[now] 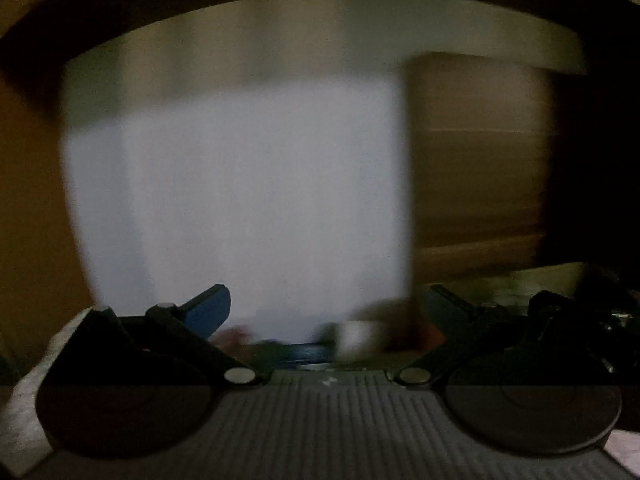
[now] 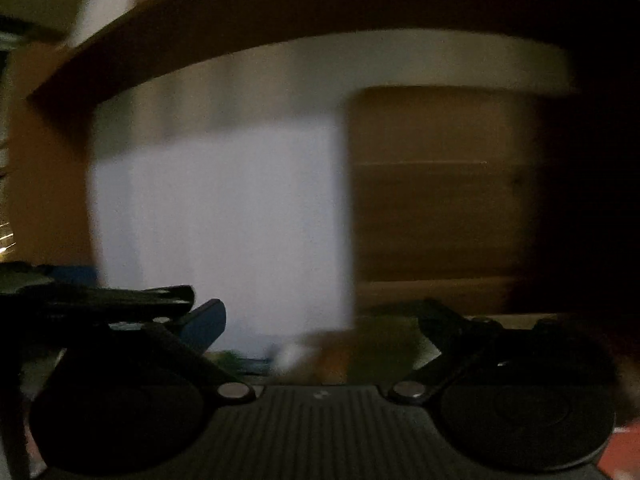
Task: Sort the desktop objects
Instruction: 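Open the left tool to drop the glove while the right tool releases the mirror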
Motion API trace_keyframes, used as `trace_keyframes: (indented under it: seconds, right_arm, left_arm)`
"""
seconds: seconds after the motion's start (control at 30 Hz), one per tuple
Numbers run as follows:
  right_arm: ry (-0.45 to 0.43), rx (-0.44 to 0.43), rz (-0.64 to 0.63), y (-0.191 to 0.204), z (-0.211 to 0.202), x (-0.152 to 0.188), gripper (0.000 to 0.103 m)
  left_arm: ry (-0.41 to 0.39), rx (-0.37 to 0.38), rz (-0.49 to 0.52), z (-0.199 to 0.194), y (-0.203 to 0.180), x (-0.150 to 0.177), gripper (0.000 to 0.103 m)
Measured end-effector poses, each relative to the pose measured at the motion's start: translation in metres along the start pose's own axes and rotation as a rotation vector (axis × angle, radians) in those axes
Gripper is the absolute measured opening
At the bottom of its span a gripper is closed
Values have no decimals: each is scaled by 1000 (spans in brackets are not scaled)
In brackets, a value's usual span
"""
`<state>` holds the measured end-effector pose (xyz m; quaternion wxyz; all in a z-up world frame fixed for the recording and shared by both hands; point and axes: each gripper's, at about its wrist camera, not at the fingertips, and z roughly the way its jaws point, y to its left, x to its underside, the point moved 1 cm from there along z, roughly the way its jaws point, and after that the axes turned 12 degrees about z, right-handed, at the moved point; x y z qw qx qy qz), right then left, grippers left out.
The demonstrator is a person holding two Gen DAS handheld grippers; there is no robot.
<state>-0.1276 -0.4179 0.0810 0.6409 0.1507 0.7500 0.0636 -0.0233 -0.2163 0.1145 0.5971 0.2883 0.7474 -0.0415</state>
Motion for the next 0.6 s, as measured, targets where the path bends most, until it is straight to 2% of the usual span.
trace_keyframes:
  seconds: [0.07,0.13,0.2,0.27,0.37,0.43,0.6]
  right_arm:
    - [3,77,56,-29,-23,-9,103]
    - [-12,161,100,-55,-46,-14,103]
    - [-28,239,103,-73,-65,-19,103]
    - [-31,278,105,-89,-78,-20,103]
    - [-37,310,98,-98,-88,-22,103]
    - [-30,319,109,-97,-84,-16,103]
    - [-8,334,118,-95,-85,-6,103]
  left_arm:
    - [-13,95,65,-2,-32,-10,103]
    - [-22,157,94,-4,-58,-17,103]
    - [-6,202,119,-1,-74,-20,103]
    - [8,234,124,2,-83,-22,103]
    - [41,256,125,8,-92,-20,103]
    - [41,207,137,8,-97,-16,103]
    - [48,203,126,11,-95,-12,103]
